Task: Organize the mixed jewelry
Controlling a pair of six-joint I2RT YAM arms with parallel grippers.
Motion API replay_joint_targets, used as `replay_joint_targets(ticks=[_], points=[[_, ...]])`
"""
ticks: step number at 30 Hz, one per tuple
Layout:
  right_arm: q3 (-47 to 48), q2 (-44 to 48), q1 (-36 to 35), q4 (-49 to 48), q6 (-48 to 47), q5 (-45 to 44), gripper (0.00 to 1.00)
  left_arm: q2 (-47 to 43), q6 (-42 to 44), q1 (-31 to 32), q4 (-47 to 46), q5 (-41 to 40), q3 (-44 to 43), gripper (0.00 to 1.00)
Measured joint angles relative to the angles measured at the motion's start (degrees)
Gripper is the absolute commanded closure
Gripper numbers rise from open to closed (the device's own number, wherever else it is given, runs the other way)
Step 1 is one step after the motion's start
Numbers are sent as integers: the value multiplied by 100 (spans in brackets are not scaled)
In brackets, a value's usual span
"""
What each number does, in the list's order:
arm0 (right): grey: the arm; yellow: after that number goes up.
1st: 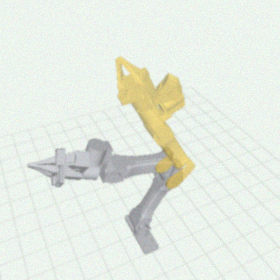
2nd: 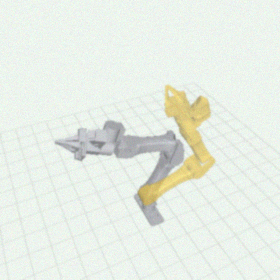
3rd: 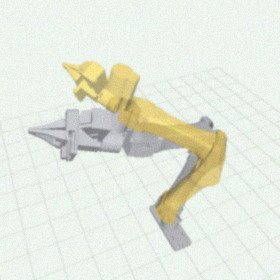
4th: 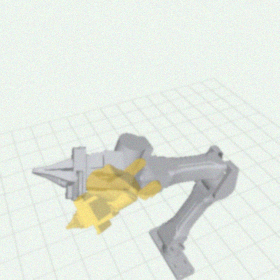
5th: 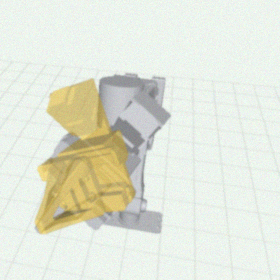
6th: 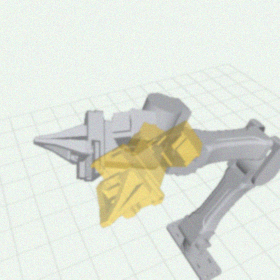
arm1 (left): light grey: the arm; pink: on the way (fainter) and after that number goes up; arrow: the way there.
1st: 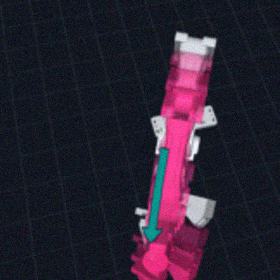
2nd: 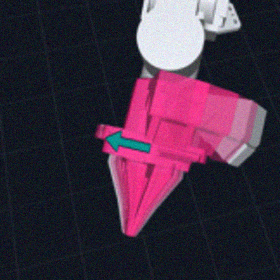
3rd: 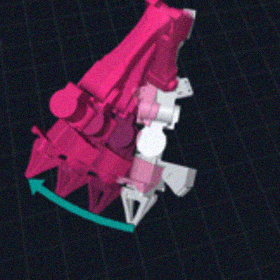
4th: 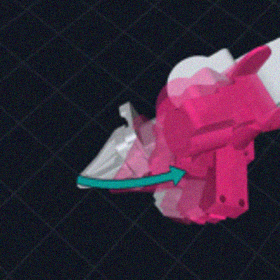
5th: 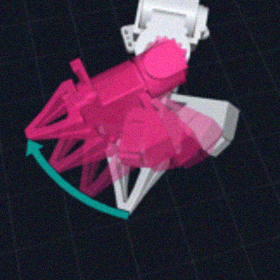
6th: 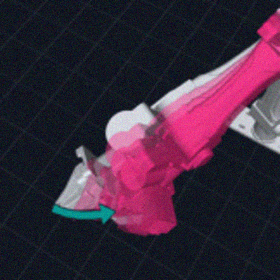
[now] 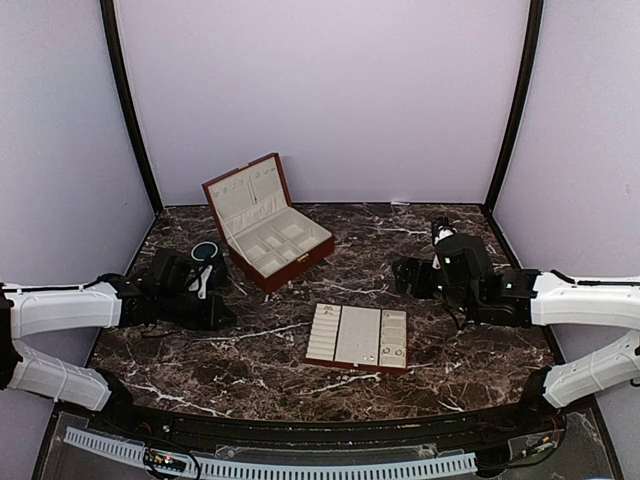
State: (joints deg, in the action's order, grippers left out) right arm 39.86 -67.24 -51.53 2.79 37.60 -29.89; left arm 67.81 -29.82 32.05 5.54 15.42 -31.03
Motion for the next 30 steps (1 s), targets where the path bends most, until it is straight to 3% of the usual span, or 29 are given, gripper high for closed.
replay_joint_targets(ticks=[12, 22, 30], points=[[-282, 50, 74, -17, 87, 190, 6, 501, 610, 199, 872, -636, -192, 74], [-284, 50, 79, -70, 109, 208, 6, 597, 673, 199, 1075, -778, -192, 68], [-284, 50, 98, -107, 109, 256, 6, 940, 721, 225, 1034, -756, -192, 70]])
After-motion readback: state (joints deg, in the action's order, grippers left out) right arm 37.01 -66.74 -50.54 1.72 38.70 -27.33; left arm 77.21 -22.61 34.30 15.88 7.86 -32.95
